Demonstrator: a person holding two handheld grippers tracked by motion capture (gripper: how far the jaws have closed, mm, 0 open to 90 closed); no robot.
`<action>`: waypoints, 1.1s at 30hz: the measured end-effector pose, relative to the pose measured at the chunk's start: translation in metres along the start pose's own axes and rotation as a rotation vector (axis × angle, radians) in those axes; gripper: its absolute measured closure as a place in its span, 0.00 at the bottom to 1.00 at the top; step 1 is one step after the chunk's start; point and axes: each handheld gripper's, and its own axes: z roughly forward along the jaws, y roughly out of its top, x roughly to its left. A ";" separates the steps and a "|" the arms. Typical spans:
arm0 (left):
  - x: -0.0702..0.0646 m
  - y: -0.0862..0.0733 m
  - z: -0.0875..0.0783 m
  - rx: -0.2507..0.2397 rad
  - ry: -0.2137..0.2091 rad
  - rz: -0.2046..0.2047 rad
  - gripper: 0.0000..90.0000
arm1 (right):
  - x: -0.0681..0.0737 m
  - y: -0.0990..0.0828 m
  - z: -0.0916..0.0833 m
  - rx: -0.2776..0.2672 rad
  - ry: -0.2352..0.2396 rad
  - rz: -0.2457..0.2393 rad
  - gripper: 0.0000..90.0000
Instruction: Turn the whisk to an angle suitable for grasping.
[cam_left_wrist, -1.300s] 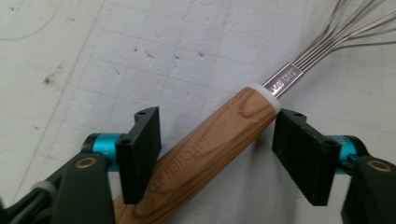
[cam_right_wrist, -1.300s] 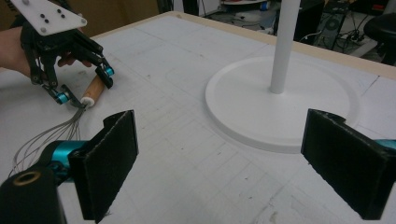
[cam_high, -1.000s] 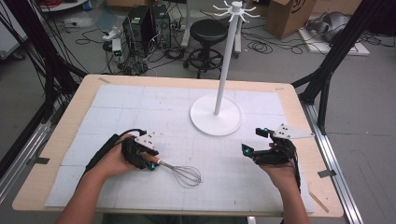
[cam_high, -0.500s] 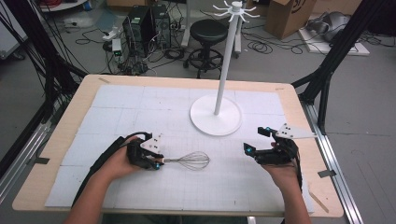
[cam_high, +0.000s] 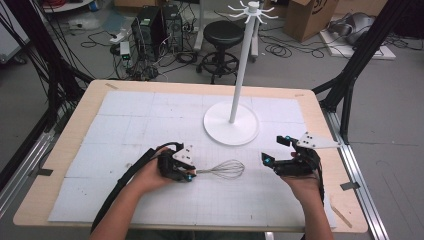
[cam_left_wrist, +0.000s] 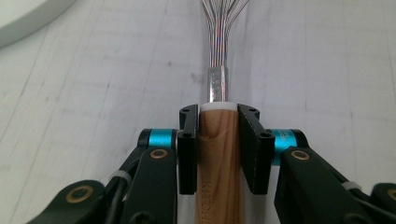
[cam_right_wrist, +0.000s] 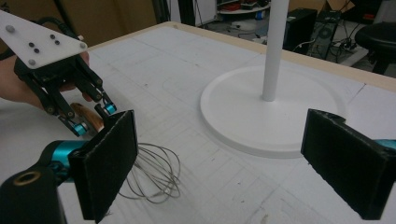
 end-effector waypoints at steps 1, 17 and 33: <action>0.000 0.005 0.005 -0.013 -0.004 -0.005 0.79 | 0.000 0.000 0.000 0.000 0.000 0.001 0.11; -0.005 0.054 0.045 -0.025 -0.061 0.041 0.79 | -0.001 0.000 -0.003 -0.010 0.001 0.007 0.11; -0.005 0.044 0.026 -0.100 -0.060 -0.048 0.48 | -0.001 -0.001 -0.003 -0.001 0.001 0.002 0.11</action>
